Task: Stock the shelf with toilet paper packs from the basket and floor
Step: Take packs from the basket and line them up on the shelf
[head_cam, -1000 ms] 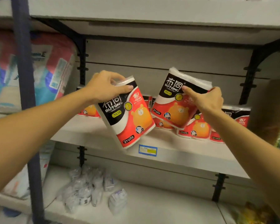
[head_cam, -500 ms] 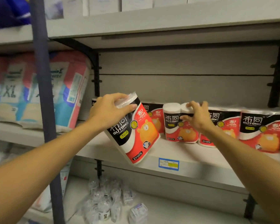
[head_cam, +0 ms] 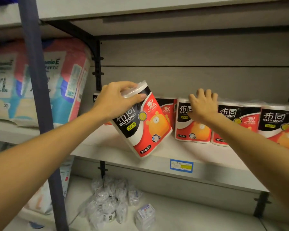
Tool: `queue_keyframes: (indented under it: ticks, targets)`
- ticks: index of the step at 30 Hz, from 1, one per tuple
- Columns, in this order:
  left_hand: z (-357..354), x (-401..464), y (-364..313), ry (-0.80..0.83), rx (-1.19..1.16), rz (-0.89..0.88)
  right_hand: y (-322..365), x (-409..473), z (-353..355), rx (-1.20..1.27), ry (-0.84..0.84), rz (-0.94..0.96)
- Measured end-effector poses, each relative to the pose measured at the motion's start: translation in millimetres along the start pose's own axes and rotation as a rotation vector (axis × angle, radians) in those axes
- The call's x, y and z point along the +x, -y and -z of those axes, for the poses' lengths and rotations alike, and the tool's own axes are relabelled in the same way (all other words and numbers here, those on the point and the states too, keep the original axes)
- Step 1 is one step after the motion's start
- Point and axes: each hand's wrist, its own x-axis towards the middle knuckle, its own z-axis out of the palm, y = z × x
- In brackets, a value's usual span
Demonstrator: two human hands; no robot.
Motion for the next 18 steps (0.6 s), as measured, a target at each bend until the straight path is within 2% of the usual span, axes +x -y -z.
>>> queue_keyframes:
  ticks: [4, 6, 8, 11, 13, 18]
  targets:
    - [-1.9, 12.7, -2.4, 0.026, 0.039, -0.048, 30.7, -7.7, 54.1, 0.888, -0.064, 0.063]
    - [-3.7, 17.1, -7.1, 0.036, 0.077, -0.091, 42.7, -13.5, 83.5, 1.140, -0.002, 0.140]
    - [-5.5, 19.7, -12.1, 0.043, 0.116, -0.151, 52.3, -18.8, 101.6, 1.113, 0.076, 0.295]
    - [-7.0, 19.8, -17.2, 0.073, 0.136, -0.245, 61.2, -18.7, 104.7, 0.805, 0.037, 0.507]
    - [-8.1, 18.4, -16.3, 0.084, 0.128, -0.283, 62.4, -18.9, 101.6, 0.707, 0.008, 0.511]
    - [-11.2, 16.0, -12.4, -0.011, 0.269, -0.443, 71.2, -21.3, 87.4, 0.710, -0.151, 0.376]
